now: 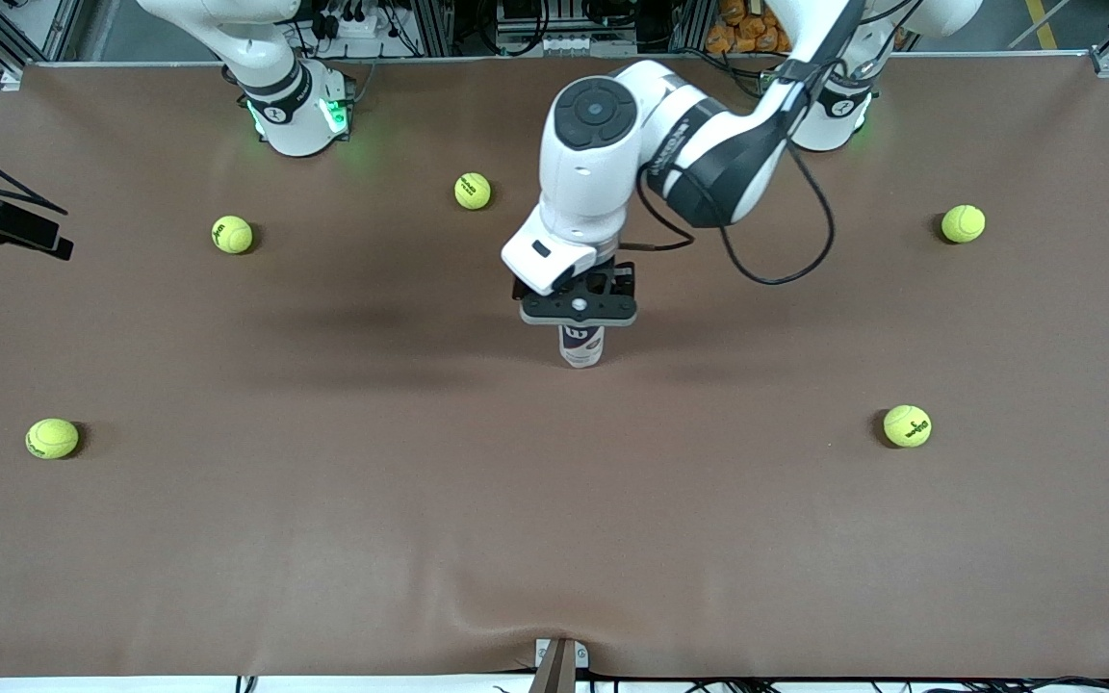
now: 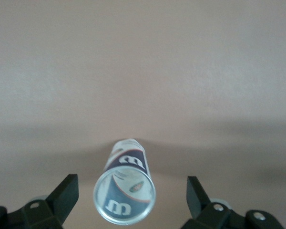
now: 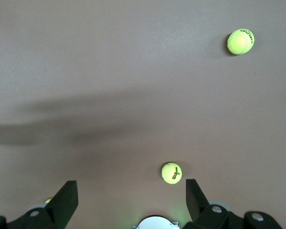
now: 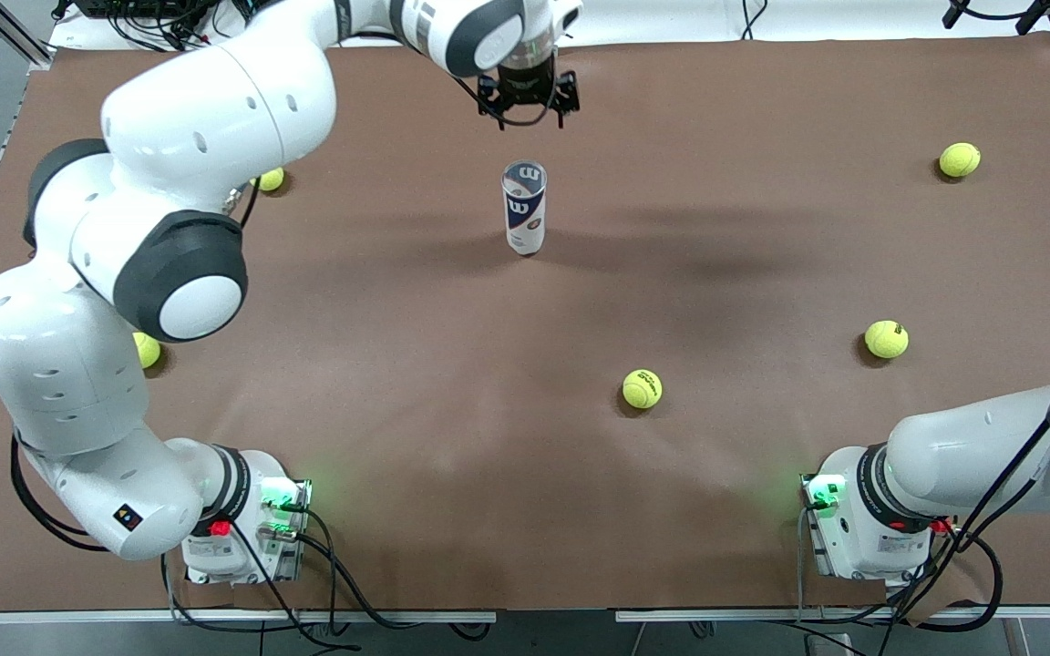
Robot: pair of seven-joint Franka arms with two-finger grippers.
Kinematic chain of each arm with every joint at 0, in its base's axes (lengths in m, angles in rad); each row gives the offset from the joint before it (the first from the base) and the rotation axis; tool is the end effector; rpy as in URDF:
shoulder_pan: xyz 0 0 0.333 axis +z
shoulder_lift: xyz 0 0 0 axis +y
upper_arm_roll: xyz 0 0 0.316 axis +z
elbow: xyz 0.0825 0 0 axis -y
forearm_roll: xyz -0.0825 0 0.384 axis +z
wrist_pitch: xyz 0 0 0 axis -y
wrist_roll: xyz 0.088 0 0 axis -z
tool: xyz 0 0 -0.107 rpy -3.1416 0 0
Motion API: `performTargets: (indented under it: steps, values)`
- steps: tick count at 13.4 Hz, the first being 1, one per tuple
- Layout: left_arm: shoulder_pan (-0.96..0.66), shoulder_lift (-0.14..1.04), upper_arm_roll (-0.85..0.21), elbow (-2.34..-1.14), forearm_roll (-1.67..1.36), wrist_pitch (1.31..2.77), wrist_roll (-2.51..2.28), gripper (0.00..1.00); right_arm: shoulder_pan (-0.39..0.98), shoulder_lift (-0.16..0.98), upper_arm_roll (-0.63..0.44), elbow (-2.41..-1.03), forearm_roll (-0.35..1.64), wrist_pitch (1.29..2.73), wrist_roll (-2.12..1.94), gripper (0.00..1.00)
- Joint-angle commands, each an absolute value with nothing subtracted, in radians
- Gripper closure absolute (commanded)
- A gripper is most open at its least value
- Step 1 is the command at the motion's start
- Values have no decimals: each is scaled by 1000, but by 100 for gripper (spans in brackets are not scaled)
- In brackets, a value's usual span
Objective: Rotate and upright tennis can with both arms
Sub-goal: 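Lower the upright can onto the table with the left gripper, then open the left gripper and draw it away from the can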
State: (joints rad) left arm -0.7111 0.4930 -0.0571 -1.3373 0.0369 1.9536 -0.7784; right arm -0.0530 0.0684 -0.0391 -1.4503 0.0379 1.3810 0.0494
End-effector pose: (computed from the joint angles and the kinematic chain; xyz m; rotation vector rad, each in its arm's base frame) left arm 0.5216 -0.4891 0.4586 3.0576 0.0107 0.1450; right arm 0.5537 -0.0457 0.6270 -3.0892 0.2120 0.2122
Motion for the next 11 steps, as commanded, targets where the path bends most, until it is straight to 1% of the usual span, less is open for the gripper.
performTargets:
  steps: [1, 4, 9, 10, 11]
  values:
    - [-663, 433, -61, -1350, 60, 1942, -747, 0, -75, 55, -25, -1450, 51, 1371, 48, 0]
    - [-568, 387, -63, -1356, 64, 1928, -605, 0, -74, 57, -23, -1450, 55, 1374, 49, 0]
    - [-375, 347, -64, -1355, 52, 1812, -168, 0, -67, 58, -20, -1450, 55, 1371, 49, 0]
    - [-339, 324, -64, -1358, 51, 1795, -110, 0, -67, 58, -20, -1450, 55, 1371, 49, 0]
    - [-315, 308, -64, -1359, 51, 1749, -63, 0, -67, 58, -20, -1450, 55, 1370, 49, 0]
